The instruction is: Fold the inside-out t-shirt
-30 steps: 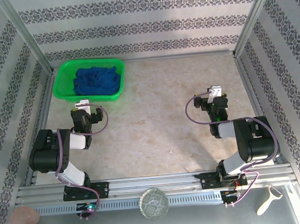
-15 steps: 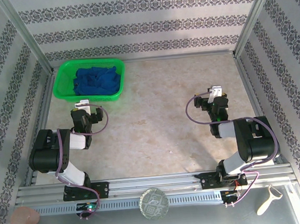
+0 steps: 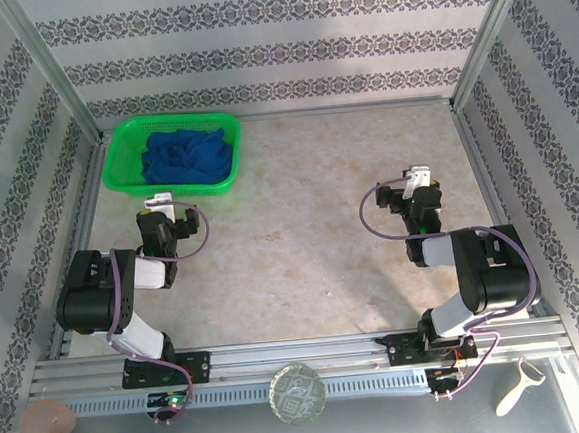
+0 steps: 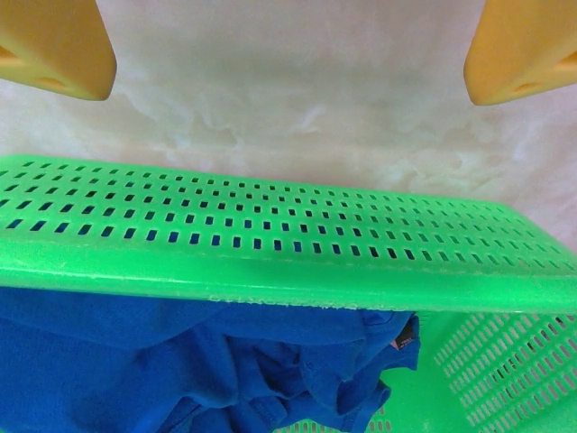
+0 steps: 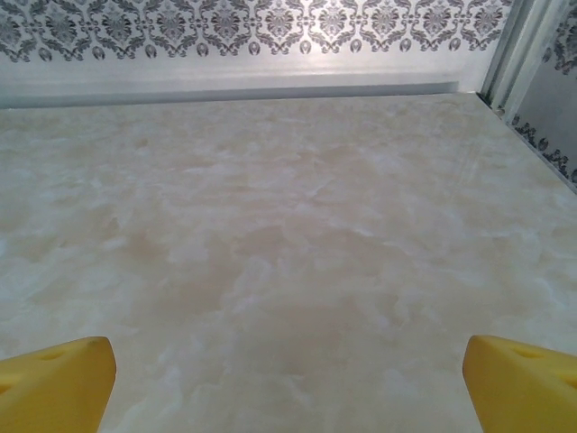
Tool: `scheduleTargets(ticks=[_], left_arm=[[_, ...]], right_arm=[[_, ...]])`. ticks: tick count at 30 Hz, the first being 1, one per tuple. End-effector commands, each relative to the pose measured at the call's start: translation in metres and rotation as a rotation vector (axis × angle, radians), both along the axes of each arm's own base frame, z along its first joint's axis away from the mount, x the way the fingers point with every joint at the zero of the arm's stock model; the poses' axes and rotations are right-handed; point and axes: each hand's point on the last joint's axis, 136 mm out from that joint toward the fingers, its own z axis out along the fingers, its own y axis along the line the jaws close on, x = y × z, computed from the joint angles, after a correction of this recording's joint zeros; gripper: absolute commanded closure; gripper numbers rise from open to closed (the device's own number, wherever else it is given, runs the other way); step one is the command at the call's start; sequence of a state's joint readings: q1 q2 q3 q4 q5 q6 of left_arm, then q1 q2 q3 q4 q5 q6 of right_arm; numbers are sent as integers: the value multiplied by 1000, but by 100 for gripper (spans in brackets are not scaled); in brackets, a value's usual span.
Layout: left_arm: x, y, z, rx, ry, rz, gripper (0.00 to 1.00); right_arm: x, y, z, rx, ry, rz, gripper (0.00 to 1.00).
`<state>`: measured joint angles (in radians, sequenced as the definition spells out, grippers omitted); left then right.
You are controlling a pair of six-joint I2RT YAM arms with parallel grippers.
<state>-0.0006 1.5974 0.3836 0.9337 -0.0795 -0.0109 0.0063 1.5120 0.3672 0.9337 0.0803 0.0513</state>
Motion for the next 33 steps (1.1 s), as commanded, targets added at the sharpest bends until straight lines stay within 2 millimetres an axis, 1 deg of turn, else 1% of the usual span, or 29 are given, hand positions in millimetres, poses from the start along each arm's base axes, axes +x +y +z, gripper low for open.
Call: scheduleTargets(ticks=[1,3,4,5,7,8,9,10,12,14,15,16,18,20,22,24,26,27,31,33], left_arm=[[-2,-2,23,-3,-54,1,1],[-11,6,42,-3,-75,53,1],[-17,12,55,-15,-93,92,1],[-26,24,68,-46,-117,174,1],[-43,38,89,-108,-128,286,1],[-51,44,100,-152,-124,341,1],[-59,50,106,-191,-103,396,1],[-63,54,115,-233,-102,434,1],[-68,61,122,-326,-53,481,1],[-64,71,130,-422,-15,528,1],[-56,76,133,-480,14,530,1],[-50,81,131,-519,51,535,1],[-27,94,138,-579,113,535,1],[-1,103,138,-597,189,505,1],[24,115,131,-583,275,498,1],[47,130,119,-556,344,502,1],[63,147,105,-538,393,532,1],[71,155,95,-534,416,541,1],[102,175,60,-525,486,550,1],[114,183,49,-498,512,555,1]], right_arm=[[-10,-16,32,1,-76,-109,1],[-21,-19,54,-6,-107,-144,2],[-27,-21,66,30,-130,-165,2],[-34,-23,69,82,-109,-181,2],[-42,-21,90,185,-115,-173,2],[-45,-18,104,263,-136,-167,2],[-51,-18,113,376,-149,-189,2],[-57,-19,118,469,-148,-205,2],[-58,-5,142,614,-161,-68,2],[-53,7,156,777,-127,29,2],[-49,19,161,827,-97,108,2],[-46,30,167,851,-68,171,2],[-38,51,172,877,11,263,2],[-33,64,176,873,65,291,2],[-31,74,170,837,147,292,2],[-32,80,164,789,202,284,2],[-35,82,160,755,225,273,2],[-36,82,159,750,231,271,2],[-43,85,155,731,251,279,2],[-46,86,155,711,262,283,2]])
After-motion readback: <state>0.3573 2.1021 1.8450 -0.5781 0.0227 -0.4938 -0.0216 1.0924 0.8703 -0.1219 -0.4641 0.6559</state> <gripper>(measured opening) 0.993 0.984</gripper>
